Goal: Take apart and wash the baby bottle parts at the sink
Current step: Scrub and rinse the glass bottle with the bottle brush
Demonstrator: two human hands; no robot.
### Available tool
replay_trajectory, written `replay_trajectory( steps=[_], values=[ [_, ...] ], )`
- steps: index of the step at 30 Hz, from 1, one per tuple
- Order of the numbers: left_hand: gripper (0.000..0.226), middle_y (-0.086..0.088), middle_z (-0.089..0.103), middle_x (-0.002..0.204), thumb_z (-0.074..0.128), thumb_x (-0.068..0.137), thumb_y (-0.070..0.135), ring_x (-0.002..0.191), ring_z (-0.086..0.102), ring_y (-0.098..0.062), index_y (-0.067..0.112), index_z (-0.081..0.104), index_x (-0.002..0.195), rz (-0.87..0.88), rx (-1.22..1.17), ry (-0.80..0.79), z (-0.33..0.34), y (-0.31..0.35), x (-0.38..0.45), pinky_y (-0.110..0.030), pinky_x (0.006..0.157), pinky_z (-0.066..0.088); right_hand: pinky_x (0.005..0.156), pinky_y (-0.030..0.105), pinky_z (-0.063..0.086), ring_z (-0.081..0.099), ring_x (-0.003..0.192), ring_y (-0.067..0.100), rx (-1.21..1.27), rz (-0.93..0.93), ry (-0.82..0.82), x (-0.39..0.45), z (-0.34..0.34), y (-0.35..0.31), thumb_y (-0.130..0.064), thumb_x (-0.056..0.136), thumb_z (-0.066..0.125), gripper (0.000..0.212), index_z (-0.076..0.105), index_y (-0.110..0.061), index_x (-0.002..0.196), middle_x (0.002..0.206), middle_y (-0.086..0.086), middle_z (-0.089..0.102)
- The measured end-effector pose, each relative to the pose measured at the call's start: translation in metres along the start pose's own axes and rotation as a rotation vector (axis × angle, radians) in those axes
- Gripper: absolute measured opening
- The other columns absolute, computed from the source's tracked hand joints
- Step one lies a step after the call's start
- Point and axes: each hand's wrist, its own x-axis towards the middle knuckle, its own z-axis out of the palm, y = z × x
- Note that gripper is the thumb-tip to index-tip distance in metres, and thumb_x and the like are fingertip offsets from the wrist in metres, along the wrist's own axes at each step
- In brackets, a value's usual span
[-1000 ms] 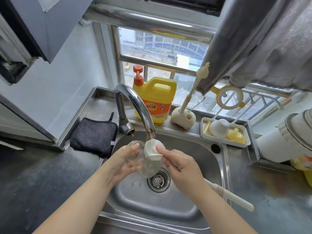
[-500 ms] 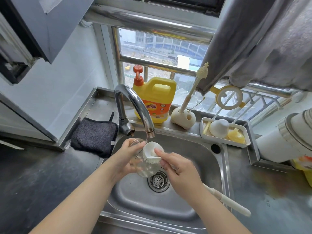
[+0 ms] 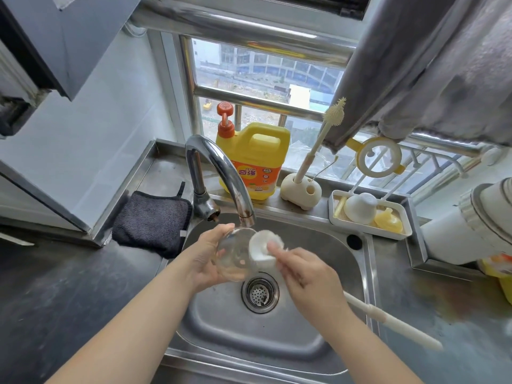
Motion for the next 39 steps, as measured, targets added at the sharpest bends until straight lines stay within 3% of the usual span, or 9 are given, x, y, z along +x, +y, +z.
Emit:
replay_trajectory(
  steps=[6,10,13,18,21,25,28,32,39],
  values=[
    [0.111,-0.018,0.051,0.137,0.094,0.035,0.039,0.112,0.058,-0.038,0.019,0.048,0.134,-0.017,-0.002,0.006,0.000,-0.004,0.003,-0.054,0.071,0.052,0.056,0.023,0.046,0.057,0.074,0.008,-0.018,-0.145,-0.078,0.000,0.012,-0.018,-0.033,0.093,0.047,0.030,0.059,-0.040,0.120,0.085,-0.015,0.062],
    [0.067,-0.015,0.056,0.124,0.085,0.049,0.034,0.096,0.065,-0.040,0.027,0.054,0.109,0.087,0.031,0.120,0.000,0.001,-0.002,-0.063,0.069,0.052,0.049,0.024,0.048,0.056,0.069,0.008,-0.098,-0.091,0.001,-0.005,0.006,0.002,-0.039,0.095,0.042,0.027,0.059,-0.040,0.117,0.080,-0.016,0.062],
    [0.052,-0.011,0.061,0.115,0.078,0.065,0.031,0.079,0.067,-0.033,0.027,0.049,0.108,0.110,0.045,0.129,0.007,-0.001,-0.005,-0.067,0.077,0.050,0.052,0.024,0.048,0.059,0.073,0.011,-0.060,-0.032,0.051,0.016,0.009,-0.010,-0.037,0.092,0.045,0.032,0.062,-0.037,0.119,0.083,-0.014,0.064],
    [0.046,-0.001,0.056,0.099,0.075,0.076,0.028,0.059,0.067,-0.020,0.028,0.047,0.112,0.239,0.063,0.217,0.006,0.004,-0.006,-0.044,0.055,0.056,0.054,0.020,0.043,0.056,0.070,0.007,-0.063,-0.128,-0.036,-0.002,0.018,-0.012,-0.045,0.097,0.042,0.028,0.064,-0.040,0.113,0.079,-0.016,0.061],
    [0.050,-0.005,0.056,0.103,0.077,0.074,0.029,0.070,0.065,-0.032,0.033,0.044,0.112,0.320,0.155,0.218,0.004,0.006,-0.007,-0.058,0.072,0.055,0.052,0.025,0.048,0.054,0.070,0.003,-0.033,0.029,0.027,-0.003,0.012,0.003,-0.044,0.089,0.048,0.028,0.062,-0.041,0.114,0.077,-0.017,0.062],
    [0.050,-0.004,0.056,0.095,0.075,0.077,0.027,0.066,0.061,-0.023,0.029,0.042,0.114,0.363,0.091,0.259,0.013,0.006,-0.009,-0.057,0.074,0.053,0.055,0.025,0.049,0.058,0.074,0.008,0.011,0.030,0.034,0.013,0.018,-0.011,-0.041,0.090,0.048,0.029,0.063,-0.038,0.115,0.080,-0.014,0.064],
    [0.057,-0.003,0.055,0.098,0.074,0.078,0.031,0.077,0.064,-0.033,0.029,0.037,0.121,0.348,0.103,0.283,0.013,0.014,-0.010,-0.060,0.077,0.052,0.055,0.021,0.046,0.055,0.072,0.004,-0.040,-0.070,-0.028,-0.004,0.025,-0.011,-0.043,0.091,0.048,0.027,0.065,-0.040,0.112,0.081,-0.017,0.063],
    [0.062,-0.006,0.054,0.099,0.075,0.076,0.033,0.092,0.063,-0.046,0.028,0.036,0.124,0.351,0.100,0.322,0.020,0.008,-0.010,-0.065,0.079,0.049,0.063,0.030,0.049,0.058,0.077,0.005,0.135,0.138,0.025,0.001,0.019,0.002,-0.045,0.089,0.045,0.035,0.047,-0.053,0.123,0.080,-0.017,0.062],
    [0.052,0.004,0.047,0.091,0.071,0.082,0.031,0.069,0.059,-0.023,0.025,0.033,0.116,0.313,-0.071,0.400,0.027,0.003,-0.020,-0.046,0.059,0.057,0.072,0.027,0.048,0.057,0.082,0.003,0.251,0.051,-0.083,-0.002,0.027,-0.011,-0.042,0.087,0.045,0.040,0.044,-0.054,0.125,0.091,-0.013,0.066]
  ],
)
